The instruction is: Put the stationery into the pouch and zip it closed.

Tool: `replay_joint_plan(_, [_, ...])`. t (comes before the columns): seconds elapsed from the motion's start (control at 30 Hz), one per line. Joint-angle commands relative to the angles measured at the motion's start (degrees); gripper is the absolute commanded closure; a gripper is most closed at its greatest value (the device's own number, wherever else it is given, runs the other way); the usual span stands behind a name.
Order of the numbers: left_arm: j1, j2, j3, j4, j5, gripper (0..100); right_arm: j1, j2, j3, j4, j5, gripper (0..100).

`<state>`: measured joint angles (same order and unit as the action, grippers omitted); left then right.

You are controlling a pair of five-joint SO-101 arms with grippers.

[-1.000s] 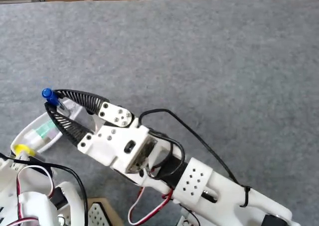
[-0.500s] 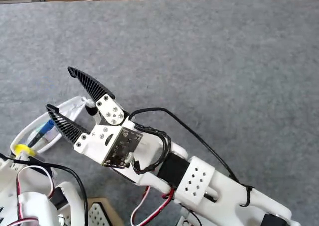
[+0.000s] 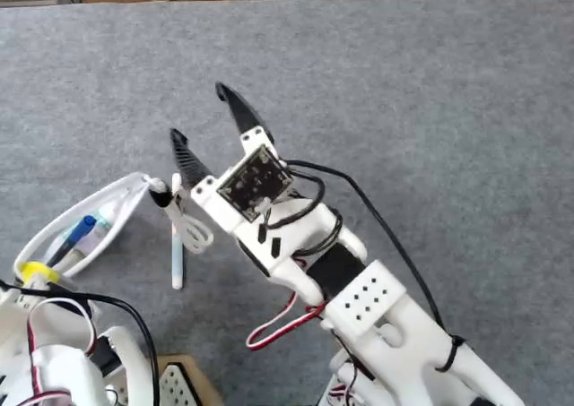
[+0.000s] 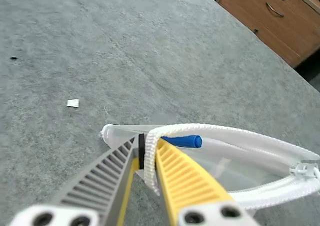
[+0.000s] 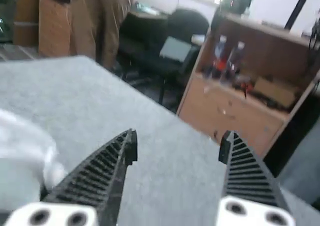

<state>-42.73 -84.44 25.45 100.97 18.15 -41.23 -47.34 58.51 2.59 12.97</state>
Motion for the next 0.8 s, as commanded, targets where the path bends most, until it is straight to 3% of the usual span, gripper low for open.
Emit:
replay_joint_plan(0.0, [-6.2, 0.4, -3.1, -0.1, -0.6, 97, 1.0, 1.5, 2.9, 0.3, -1.1, 72.7])
replay_joint_plan(0.13, [-14.5, 0.4, -3.1, -0.1, -0.7, 97, 0.9, 8.0, 1.2, 3.2, -5.3, 72.7])
replay_joint_plan(0.27, [-20.2, 0.4, -3.1, -0.1, -0.7, 97, -0.6, 16.8, -9.3, 17.0, -14.9, 72.7])
replay_joint_plan(0.4, [-21.1, 0.1, -3.1, -0.1, -0.7, 97, -5.1, 26.2, -21.3, 28.7, -22.1, 72.7])
replay_joint_plan(0.53, [-21.1, 0.1, -3.1, -0.1, -0.7, 97, -9.0, 36.1, -31.8, 33.3, -25.1, 72.7])
replay_joint_plan(0.77, [-21.1, 0.1, -3.1, -0.1, -0.7, 97, -9.2, 53.2, -47.8, 41.8, -31.1, 72.7])
